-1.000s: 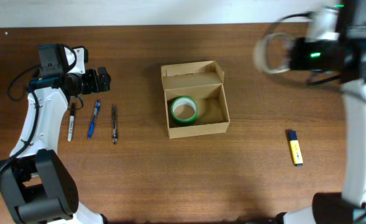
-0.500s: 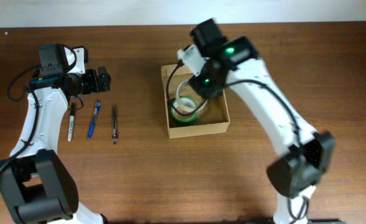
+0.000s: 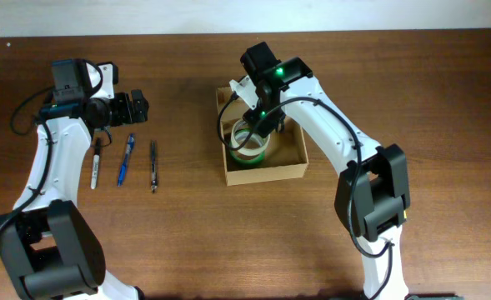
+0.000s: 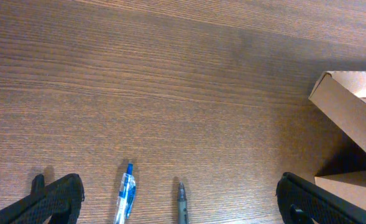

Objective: Pack container
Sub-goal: 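Carry the white tape with the right gripper and place it in the box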

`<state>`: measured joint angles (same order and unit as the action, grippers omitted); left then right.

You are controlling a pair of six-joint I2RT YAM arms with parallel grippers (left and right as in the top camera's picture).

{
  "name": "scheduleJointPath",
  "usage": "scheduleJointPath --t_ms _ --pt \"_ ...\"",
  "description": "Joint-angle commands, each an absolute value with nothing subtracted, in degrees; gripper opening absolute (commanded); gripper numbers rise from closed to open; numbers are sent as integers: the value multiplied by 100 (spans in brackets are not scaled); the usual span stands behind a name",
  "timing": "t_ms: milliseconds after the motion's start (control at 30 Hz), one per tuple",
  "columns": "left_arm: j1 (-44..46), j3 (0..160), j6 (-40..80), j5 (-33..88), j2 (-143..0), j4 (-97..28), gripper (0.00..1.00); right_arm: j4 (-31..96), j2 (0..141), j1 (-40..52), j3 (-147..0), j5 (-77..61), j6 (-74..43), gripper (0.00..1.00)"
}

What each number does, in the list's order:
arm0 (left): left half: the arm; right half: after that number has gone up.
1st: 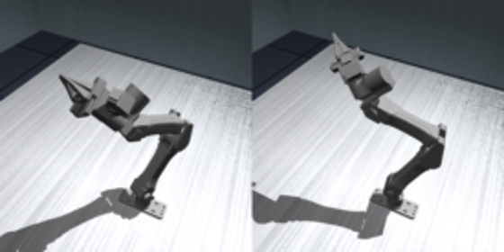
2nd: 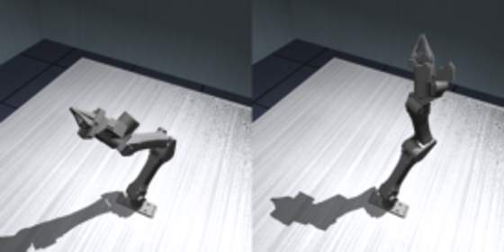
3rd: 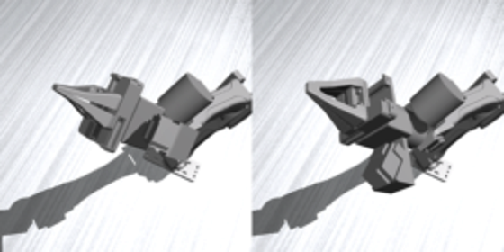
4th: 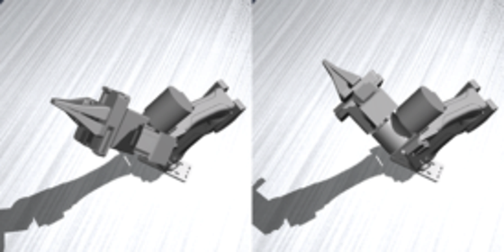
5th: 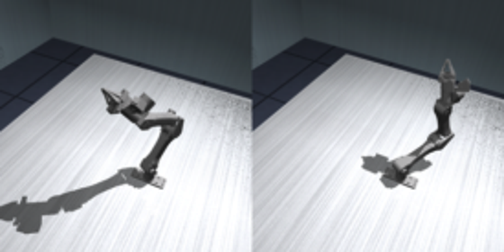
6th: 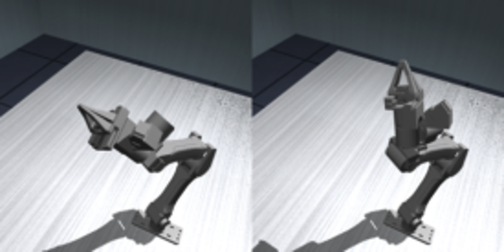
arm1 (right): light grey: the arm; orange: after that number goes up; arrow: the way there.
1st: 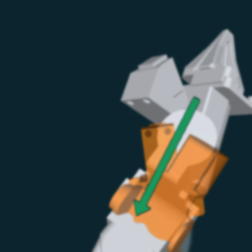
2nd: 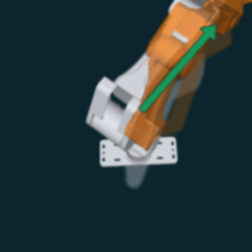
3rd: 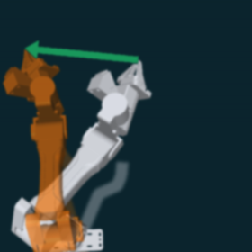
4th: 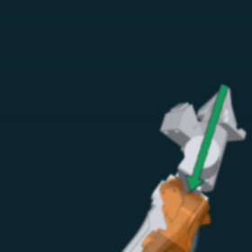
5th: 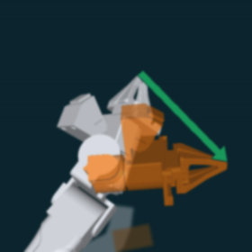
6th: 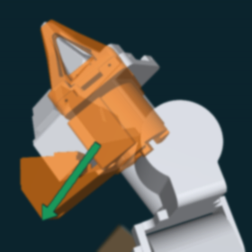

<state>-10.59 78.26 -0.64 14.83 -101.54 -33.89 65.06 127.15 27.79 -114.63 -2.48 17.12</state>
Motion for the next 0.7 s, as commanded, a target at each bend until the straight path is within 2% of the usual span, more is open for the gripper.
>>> scheduleJointPath --t_ms 0,100,167,200,233,267,300,467,667 --pt "-1066 7907 -176 1566 -10202 -3393 99 6420 12838 2781 -11448 -342 1597 4" --pt "-1066 7907 -176 1566 -10202 -3391 99 6401 12899 2790 -11448 -342 1555 4" --pt "-1066 7907 -176 1566 -10202 -3391 99 6396 12914 2810 -11448 -342 1557 9" --pt "-1066 7907 -176 1566 -10202 -3391 99 6394 12919 2814 -11448 -342 1557 13" --pt "-1066 7905 -176 1566 -10202 -3391 99 6390 12919 2825 -11448 -342 1557 20" --pt "-1066 7907 -176 1566 -10202 -3391 99 6399 12919 2851 -11450 -344 1557 32" --pt "-1066 7905 -176 1566 -10202 -3393 99 6425 12912 2869 -11450 -344 1555 37" --pt "-1066 7907 -176 1566 -10202 -3393 99 6987 12720 2943 -11747 -338 1555 42" --pt "-1066 7905 -176 1566 -10202 -3391 99 7891 12070 2956 -13080 429 1210 48"
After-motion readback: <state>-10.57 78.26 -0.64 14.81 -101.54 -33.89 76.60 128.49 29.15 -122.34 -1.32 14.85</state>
